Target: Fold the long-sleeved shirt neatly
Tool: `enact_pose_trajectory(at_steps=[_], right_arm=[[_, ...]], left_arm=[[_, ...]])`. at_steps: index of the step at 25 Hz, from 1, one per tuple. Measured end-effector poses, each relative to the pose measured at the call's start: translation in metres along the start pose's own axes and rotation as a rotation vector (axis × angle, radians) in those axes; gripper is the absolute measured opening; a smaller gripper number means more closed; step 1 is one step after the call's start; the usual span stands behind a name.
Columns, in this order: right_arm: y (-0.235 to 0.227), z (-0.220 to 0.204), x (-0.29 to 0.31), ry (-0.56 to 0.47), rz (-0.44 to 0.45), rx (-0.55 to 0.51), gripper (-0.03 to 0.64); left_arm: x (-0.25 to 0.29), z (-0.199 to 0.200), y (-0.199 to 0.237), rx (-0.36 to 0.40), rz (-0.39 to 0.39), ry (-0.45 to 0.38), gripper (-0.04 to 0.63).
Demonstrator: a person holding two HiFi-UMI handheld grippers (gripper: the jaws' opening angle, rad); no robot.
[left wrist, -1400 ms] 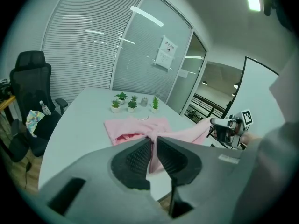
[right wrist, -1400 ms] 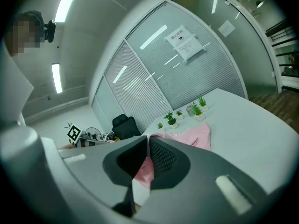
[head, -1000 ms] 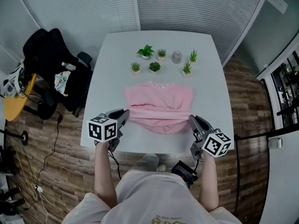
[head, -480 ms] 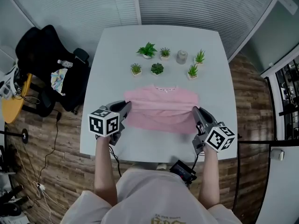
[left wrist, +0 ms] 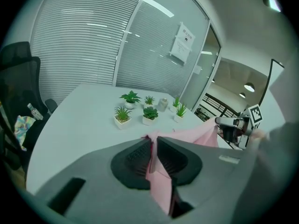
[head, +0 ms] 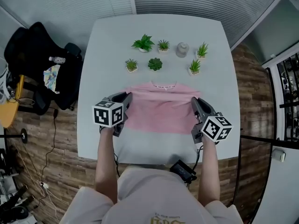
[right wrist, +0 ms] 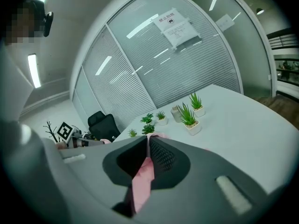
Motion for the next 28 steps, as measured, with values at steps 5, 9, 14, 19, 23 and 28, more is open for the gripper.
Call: enact_pose_trajectory(at_steps=[5,9,14,19,23,28], right_arm=[[-0.014,-0.011,0.023,0.044,-0.046,-0.018,0.036],[-0.021,-0.018,0.028,0.092,-0.084,-0.014,0.074],[-0.023,-0.019,0.022,0.104,-0.111,-0.029,0.084],[-0.007,-0.019,0.004,0.096,-0.12,-0.116,0.08],[0.008,-0.021,-0.017,0.08,-0.101,-0.155,0.064],[0.029,-0.025,-0.053,0.027,-0.07,-0.175,0.017]], left_arm=[[0.031,-0.009,0.012,0.033,0.071,0.059,0.074],[0.039,-0.02,0.015,0.071,0.106,0.13,0.149],[0.033,-0.021,0.019,0.073,0.128,0.122,0.169],[0.016,-0.023,0.012,0.09,0.153,0.076,0.16],[-0.002,-0.027,-0.006,0.101,0.169,0.029,0.122],[-0.032,-0.034,-0.038,0.127,0.157,-0.067,0.083]])
Point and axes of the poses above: the fingertips, and each gripper's own axes: x forward along the fingers, y to its left, z out of its top, the point moved 10 cm from there along -x, backward along the fingers, and after that the axes turned 9 degrees about -y, right-handed, at the moved point
